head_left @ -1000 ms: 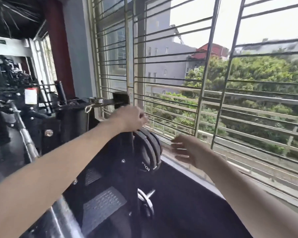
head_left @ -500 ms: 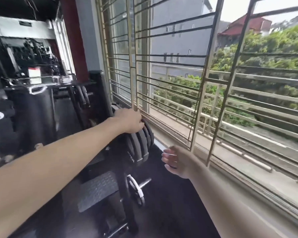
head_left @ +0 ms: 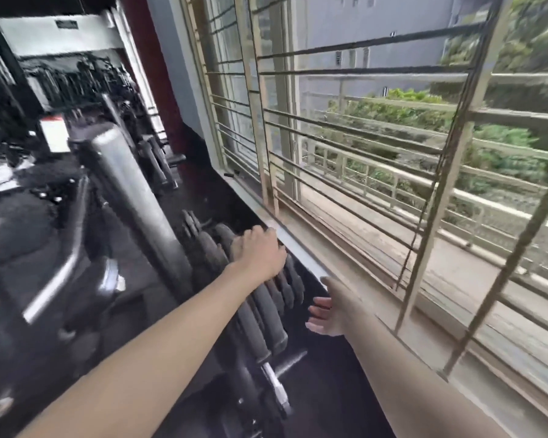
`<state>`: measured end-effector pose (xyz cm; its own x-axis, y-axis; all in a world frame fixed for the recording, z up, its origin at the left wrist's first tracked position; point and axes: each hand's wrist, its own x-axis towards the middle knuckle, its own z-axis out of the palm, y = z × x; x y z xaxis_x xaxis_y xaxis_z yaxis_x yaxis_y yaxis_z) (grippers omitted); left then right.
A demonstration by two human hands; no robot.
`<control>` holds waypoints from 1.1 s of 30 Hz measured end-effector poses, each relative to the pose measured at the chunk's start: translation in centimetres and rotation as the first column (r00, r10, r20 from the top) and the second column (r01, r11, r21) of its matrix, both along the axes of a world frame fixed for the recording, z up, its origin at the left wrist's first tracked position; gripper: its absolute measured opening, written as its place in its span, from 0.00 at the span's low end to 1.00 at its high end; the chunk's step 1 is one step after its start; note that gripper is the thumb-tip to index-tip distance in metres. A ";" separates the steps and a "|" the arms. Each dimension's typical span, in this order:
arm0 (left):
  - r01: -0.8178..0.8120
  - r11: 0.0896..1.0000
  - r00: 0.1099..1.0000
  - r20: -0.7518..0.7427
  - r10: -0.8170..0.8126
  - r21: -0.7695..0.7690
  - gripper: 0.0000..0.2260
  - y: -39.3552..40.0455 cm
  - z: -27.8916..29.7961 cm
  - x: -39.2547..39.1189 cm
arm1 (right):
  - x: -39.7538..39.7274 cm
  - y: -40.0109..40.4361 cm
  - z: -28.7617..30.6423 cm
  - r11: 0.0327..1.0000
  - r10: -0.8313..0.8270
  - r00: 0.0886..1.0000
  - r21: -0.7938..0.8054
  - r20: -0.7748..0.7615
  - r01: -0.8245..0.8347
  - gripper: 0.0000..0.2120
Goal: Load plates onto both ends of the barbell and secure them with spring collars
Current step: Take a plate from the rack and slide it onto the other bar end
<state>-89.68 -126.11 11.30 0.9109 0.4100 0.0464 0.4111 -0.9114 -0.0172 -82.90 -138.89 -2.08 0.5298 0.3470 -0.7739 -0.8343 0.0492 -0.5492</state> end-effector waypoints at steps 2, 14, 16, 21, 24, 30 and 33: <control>-0.031 1.000 0.999 -0.023 0.031 0.002 0.21 0.6 -0.9 2.7 | 2.8 1.9 -0.9 0.999 0.029 0.998 0.029 -0.062 -0.027 0.39; -0.388 0.920 0.913 -0.161 0.374 -0.062 0.31 3.2 -6.3 12.5 | 12.6 8.6 -4.2 0.841 0.524 0.797 0.038 -0.299 -0.539 0.55; -0.398 0.915 0.909 -0.159 0.384 -0.066 0.30 3.0 -6.4 13.0 | 12.9 8.8 -4.5 0.820 0.554 0.777 0.031 -0.298 -0.572 0.59; -0.340 0.922 0.940 -0.105 0.325 -0.187 0.28 2.0 -6.3 14.7 | 13.7 8.7 -5.1 0.825 0.518 0.811 -0.090 -0.272 -0.557 0.65; -0.242 0.914 0.969 -0.038 0.243 -0.327 0.31 0.5 -6.9 15.9 | 14.1 7.5 -6.3 0.862 0.471 0.856 -0.095 -0.213 -0.498 0.49; -0.129 0.863 0.974 0.103 0.204 -0.488 0.28 -1.0 -7.3 14.6 | 15.7 3.4 -7.5 0.962 0.259 0.966 -0.102 0.025 -0.255 0.42; -0.159 0.845 0.925 0.222 0.308 -0.510 0.19 -1.6 -4.8 13.2 | 14.7 3.5 -4.9 0.982 0.172 0.983 0.065 0.067 -0.176 0.42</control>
<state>-76.48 -127.74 6.54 0.7613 0.6476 0.0313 0.5316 -0.6511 0.5417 -68.16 -135.38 -6.96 0.5020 0.4901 -0.7126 -0.7987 -0.0534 -0.5993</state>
